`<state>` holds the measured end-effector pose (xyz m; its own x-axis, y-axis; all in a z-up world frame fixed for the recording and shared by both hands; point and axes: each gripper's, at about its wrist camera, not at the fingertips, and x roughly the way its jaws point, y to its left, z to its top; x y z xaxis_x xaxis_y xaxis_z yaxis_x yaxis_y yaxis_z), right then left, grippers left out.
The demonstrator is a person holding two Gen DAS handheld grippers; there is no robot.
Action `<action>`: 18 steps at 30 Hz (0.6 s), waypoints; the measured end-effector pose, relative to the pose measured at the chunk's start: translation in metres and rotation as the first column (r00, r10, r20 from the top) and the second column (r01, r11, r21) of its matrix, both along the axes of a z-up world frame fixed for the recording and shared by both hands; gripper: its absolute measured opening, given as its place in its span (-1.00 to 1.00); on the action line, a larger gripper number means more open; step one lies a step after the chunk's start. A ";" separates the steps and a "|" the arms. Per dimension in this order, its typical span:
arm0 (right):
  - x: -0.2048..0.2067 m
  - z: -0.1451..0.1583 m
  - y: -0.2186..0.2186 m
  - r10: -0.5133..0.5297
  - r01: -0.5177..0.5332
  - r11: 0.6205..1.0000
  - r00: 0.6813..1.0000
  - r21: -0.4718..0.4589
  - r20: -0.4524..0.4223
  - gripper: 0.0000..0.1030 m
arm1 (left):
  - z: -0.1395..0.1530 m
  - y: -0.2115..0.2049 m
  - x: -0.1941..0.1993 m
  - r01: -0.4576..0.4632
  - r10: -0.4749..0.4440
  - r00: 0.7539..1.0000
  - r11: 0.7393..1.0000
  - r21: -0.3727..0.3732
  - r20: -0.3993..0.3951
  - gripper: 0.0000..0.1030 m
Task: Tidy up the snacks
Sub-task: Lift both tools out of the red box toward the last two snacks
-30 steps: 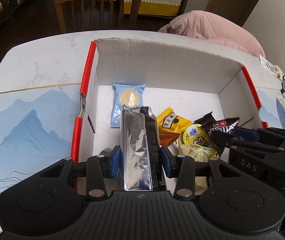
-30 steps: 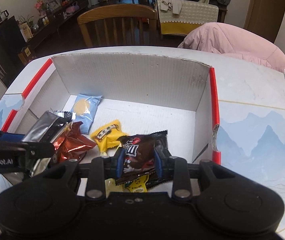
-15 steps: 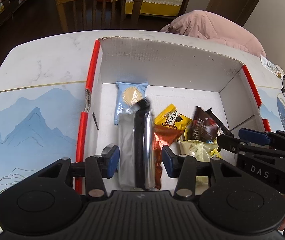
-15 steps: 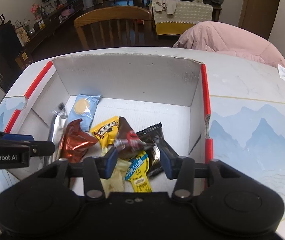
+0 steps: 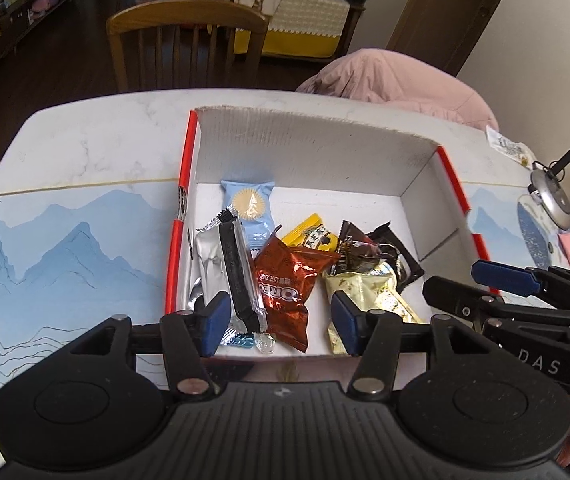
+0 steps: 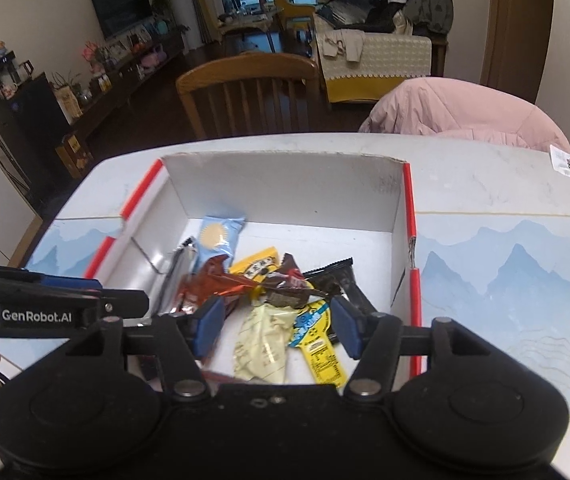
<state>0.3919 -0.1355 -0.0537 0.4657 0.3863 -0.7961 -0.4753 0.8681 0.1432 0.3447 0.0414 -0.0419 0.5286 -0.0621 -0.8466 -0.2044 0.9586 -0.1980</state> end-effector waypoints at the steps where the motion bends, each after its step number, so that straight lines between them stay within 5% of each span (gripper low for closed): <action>1: -0.003 0.003 -0.001 0.001 -0.001 1.000 1.000 0.008 0.004 0.21 | 0.003 0.000 -0.004 0.002 -0.002 1.000 1.000 0.002 0.009 0.06; 18: -0.069 0.043 -0.014 0.044 -0.051 0.991 0.998 0.125 0.054 0.69 | 0.033 0.009 -0.084 0.022 -0.020 0.996 1.000 -0.019 0.090 0.26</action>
<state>0.3226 -0.1494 -0.0106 0.4835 0.5049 -0.7151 -0.5250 0.8209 0.2246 0.2605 0.0504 -0.0089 0.6007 -0.0908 -0.7943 -0.1648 0.9581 -0.2342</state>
